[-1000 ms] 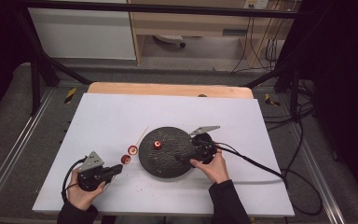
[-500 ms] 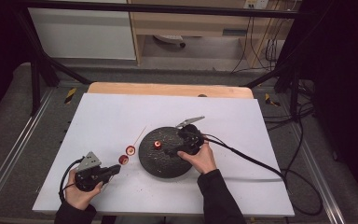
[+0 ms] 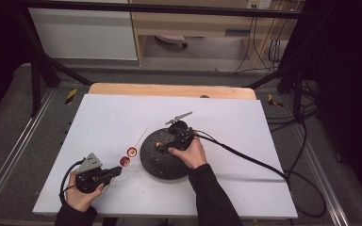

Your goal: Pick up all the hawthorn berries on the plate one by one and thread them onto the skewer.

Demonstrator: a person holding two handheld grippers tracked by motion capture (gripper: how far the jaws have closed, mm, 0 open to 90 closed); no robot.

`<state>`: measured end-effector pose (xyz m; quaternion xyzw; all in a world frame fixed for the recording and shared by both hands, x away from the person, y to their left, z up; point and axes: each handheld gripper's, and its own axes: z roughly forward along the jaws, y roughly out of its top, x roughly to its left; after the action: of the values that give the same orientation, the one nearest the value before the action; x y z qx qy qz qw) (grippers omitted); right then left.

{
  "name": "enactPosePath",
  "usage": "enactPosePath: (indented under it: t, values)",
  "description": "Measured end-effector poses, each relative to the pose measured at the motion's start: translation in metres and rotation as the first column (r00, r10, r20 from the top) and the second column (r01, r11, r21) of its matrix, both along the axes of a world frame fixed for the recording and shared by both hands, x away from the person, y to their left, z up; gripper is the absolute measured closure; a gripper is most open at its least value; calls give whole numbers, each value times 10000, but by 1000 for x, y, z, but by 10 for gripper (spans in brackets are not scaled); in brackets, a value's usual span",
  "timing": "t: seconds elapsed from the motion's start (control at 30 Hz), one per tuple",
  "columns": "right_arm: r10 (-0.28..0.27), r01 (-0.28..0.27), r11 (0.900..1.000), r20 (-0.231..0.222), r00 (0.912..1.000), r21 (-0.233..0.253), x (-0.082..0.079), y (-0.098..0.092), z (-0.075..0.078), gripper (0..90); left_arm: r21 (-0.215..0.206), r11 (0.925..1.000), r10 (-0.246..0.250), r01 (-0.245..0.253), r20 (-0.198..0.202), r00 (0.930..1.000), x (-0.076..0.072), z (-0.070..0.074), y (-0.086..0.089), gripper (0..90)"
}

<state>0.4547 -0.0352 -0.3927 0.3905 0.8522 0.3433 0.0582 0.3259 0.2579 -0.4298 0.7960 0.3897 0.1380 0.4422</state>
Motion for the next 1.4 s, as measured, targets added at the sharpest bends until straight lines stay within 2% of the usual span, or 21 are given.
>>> enactPosePath:
  t: [0.27, 0.37, 0.47, 0.7, 0.93, 1.17, 1.4]
  values:
    - [82, -86, 9996, -147, 9999, -276, 8, 16, -2, 99, -6, 10000, 16, -16, 1, 10000, 0, 0, 0, 881]
    - [140, -154, 9981, -240, 9996, -597, 11, 21, -5, 149, 35, 10000, 12, -12, -21, 10000, 0, 0, -1, 882]
    - [17, -44, 9984, -485, 9988, -558, 15, 24, -9, 203, 53, 10000, -23, 23, -18, 10000, 0, 0, -1, 882]
    - [-206, 164, 9978, -647, 9977, -638, 19, 26, -15, 359, 92, 10000, -27, 27, -6, 10000, 0, 0, -2, 881]
    - [-321, 275, 9984, -963, 9948, -488, 23, 27, -20, 486, 102, 9999, -22, 22, -16, 10000, 0, -1, -2, 882]
    - [-418, 371, 9985, -1250, 9913, -395, 24, 28, -22, 551, 117, 9999, -60, 60, -34, 10000, 0, -1, -3, 882]
    - [-493, 420, 9978, -1526, 9871, -504, 25, 28, -25, 600, 105, 9999, -52, 53, -28, 10000, 0, -1, -3, 882]
